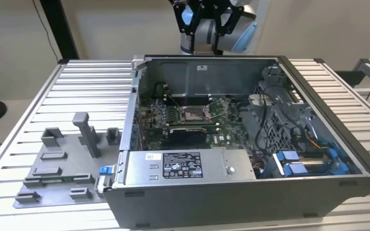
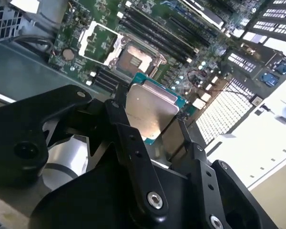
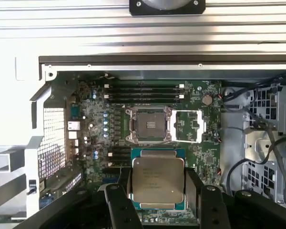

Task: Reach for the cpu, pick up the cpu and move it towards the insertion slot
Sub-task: 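Pick up the cpu and move it towards the insertion slot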

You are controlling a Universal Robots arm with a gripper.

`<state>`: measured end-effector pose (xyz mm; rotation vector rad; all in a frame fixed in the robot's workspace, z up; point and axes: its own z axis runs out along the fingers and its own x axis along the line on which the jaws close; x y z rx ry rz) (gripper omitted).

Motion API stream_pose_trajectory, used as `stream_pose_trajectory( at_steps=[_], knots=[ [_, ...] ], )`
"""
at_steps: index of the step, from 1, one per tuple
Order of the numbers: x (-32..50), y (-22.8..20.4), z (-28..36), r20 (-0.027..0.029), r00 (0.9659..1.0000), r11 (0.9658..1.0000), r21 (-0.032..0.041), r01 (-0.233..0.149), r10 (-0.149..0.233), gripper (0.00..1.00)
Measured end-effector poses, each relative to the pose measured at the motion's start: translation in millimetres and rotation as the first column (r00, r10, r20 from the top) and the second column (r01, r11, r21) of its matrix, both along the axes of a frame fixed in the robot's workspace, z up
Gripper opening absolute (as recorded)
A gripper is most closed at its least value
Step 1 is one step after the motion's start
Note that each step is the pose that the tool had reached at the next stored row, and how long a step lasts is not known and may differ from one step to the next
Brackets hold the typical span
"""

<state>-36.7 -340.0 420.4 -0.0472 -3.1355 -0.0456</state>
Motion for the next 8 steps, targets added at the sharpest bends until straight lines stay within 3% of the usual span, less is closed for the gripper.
stream_pose_trajectory(
  at_steps=[8],
  knots=[
    [0.0, 23.5, -1.9, 0.0001, 1.0, 1.0, 0.0, 0.002, -0.002, 0.0]
  ],
)
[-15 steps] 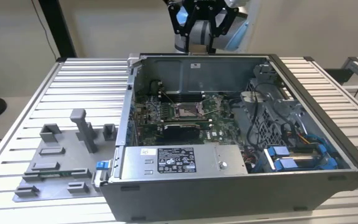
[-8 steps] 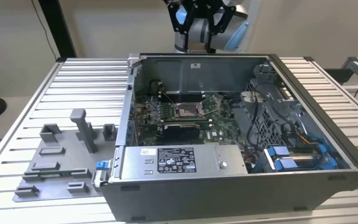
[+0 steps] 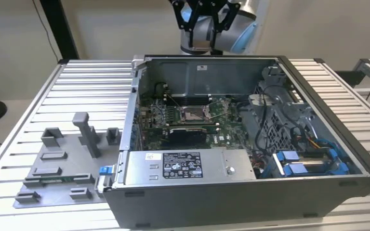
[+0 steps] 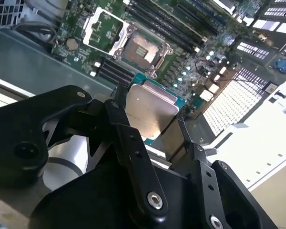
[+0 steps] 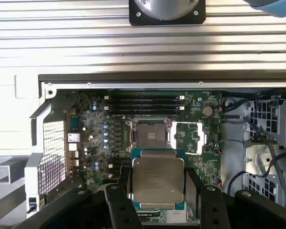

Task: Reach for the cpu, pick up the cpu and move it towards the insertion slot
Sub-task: 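Pick up the cpu and move it towards the insertion slot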

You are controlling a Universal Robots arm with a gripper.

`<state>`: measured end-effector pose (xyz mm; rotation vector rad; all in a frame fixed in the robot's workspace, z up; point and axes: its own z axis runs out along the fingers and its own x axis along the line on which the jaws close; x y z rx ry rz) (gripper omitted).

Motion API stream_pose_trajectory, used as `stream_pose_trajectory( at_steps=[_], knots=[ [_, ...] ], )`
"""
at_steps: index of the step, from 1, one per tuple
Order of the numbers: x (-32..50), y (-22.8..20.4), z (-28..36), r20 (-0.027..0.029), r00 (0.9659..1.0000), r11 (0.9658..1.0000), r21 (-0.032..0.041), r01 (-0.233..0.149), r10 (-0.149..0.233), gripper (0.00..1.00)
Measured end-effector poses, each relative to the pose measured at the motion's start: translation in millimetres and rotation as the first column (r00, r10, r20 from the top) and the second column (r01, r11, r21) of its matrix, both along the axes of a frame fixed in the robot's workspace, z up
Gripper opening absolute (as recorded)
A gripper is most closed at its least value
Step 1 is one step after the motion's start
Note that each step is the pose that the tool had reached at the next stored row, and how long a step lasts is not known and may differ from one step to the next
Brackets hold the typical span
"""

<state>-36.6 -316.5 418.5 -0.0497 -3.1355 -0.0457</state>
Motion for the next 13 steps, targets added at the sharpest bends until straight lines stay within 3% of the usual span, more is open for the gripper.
stream_pose_trajectory(
  at_steps=[5, 13],
  knots=[
    [-0.1, 11.9, -0.3, 0.0, 1.0, 1.0, 0.0001, 0.0, 0.0, 0.0],
    [0.0, 12.9, -0.4, -0.0001, 1.0, 1.0, 0.0, 0.0, 0.0, 0.0]
  ],
)
